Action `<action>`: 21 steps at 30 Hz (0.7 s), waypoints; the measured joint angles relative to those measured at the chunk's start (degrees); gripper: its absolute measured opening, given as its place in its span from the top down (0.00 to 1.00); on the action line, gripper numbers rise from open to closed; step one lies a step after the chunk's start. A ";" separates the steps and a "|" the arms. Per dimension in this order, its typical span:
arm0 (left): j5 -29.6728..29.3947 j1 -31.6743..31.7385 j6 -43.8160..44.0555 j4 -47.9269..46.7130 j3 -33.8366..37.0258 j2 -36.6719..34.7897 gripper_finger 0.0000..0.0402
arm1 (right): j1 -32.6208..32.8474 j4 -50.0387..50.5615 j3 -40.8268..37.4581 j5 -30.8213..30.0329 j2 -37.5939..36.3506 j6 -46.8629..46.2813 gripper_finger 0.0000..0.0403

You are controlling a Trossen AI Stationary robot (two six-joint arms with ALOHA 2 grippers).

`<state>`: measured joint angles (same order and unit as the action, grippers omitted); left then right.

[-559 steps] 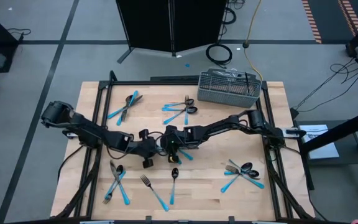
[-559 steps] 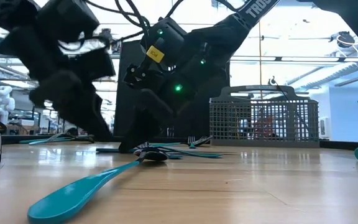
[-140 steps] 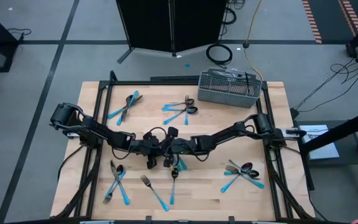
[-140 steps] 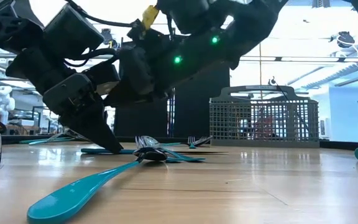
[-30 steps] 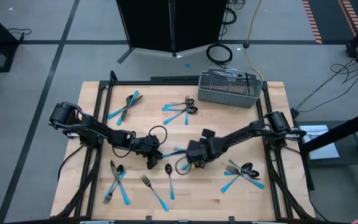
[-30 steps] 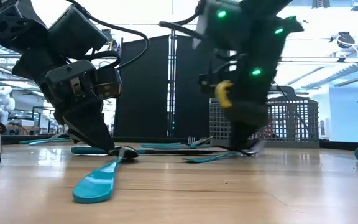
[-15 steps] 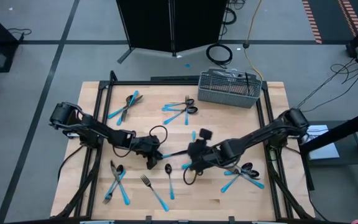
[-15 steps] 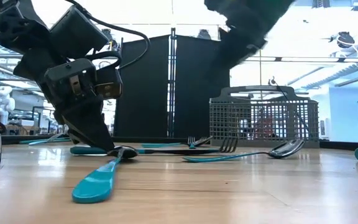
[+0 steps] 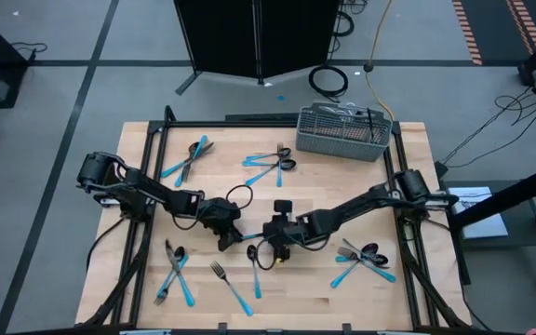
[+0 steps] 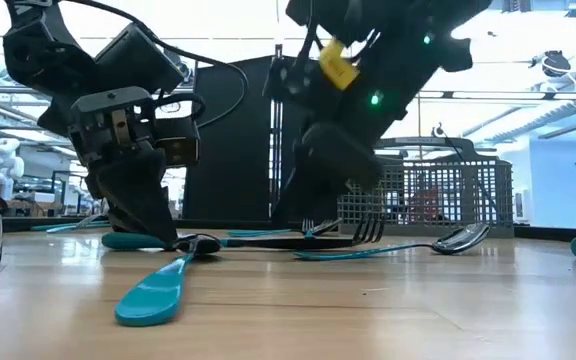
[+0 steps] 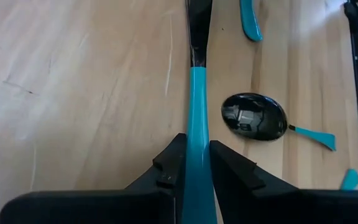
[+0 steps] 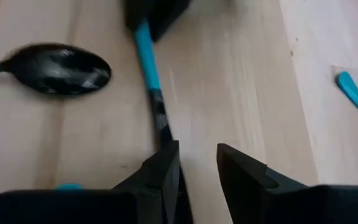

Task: Sort silverware
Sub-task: Put the blue knife into the right of the blue utensil organizer

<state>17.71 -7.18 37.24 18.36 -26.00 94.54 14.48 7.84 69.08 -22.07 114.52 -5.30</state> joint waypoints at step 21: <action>0.62 0.41 -0.07 -0.21 0.00 0.00 0.83 | -0.51 2.28 -0.73 5.71 0.88 1.99 0.75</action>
<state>18.33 -6.76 37.17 18.15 -26.00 94.54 13.97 10.11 68.35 -16.36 115.41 -3.31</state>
